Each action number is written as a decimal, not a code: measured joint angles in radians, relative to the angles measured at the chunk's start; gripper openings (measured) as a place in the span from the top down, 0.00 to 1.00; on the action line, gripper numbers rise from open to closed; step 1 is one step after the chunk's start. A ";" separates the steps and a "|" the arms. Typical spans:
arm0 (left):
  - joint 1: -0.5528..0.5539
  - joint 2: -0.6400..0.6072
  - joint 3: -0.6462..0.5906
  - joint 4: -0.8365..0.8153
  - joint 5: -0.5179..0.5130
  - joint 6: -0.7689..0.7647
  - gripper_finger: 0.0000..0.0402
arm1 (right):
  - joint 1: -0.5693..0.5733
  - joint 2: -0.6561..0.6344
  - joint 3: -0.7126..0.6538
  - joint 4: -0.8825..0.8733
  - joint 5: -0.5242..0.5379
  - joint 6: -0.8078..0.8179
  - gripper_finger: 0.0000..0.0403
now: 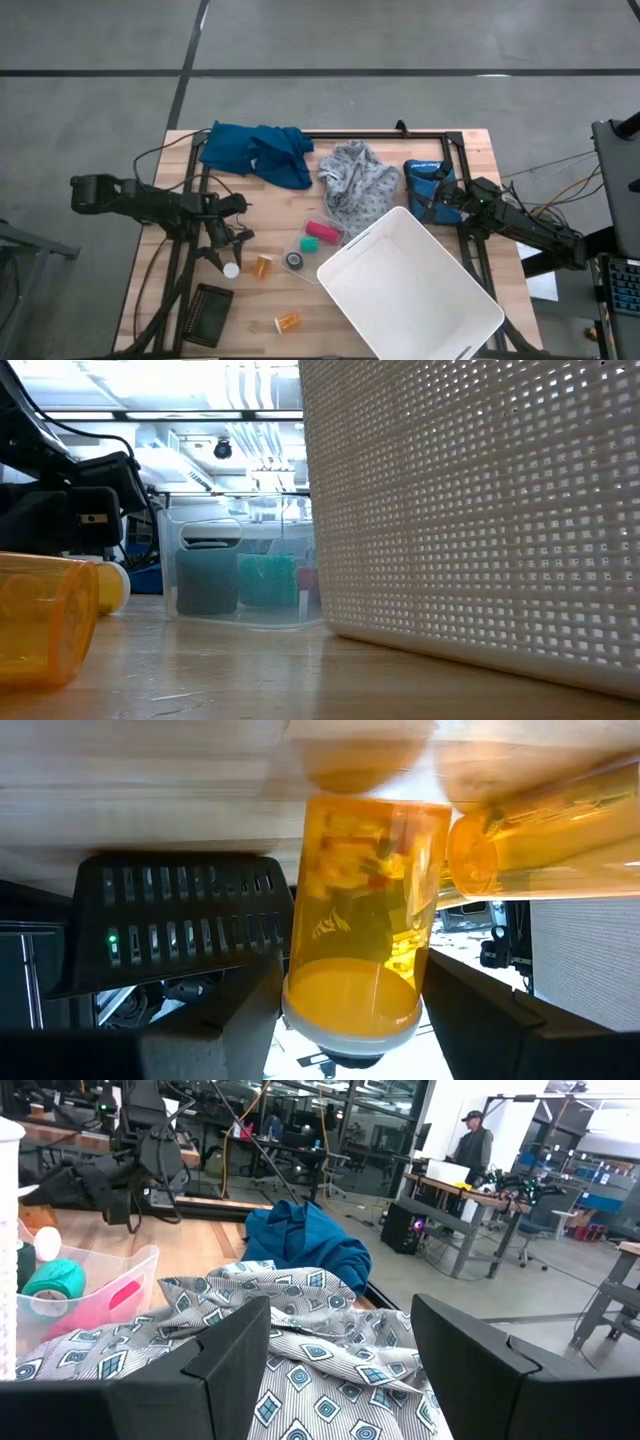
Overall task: Pick & Place Medicine items
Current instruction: Put the top left orange medicine bottle into the black bin
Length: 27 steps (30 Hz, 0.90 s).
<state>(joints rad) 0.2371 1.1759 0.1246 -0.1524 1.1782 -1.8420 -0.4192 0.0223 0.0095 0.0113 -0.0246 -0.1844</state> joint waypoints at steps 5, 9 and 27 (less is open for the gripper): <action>0.000 0.000 0.000 0.000 0.000 0.000 0.36 | 0.000 0.000 0.000 0.000 0.000 -0.001 0.40; 0.000 0.000 0.000 0.002 0.000 0.000 0.35 | 0.000 0.000 0.000 0.000 0.000 0.001 0.40; 0.002 -0.001 0.064 -0.005 0.019 0.039 0.34 | -0.001 0.000 0.000 0.000 0.000 0.000 0.40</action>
<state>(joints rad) 0.2386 1.1751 0.1882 -0.1577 1.1975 -1.8034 -0.4198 0.0223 0.0095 0.0113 -0.0246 -0.1841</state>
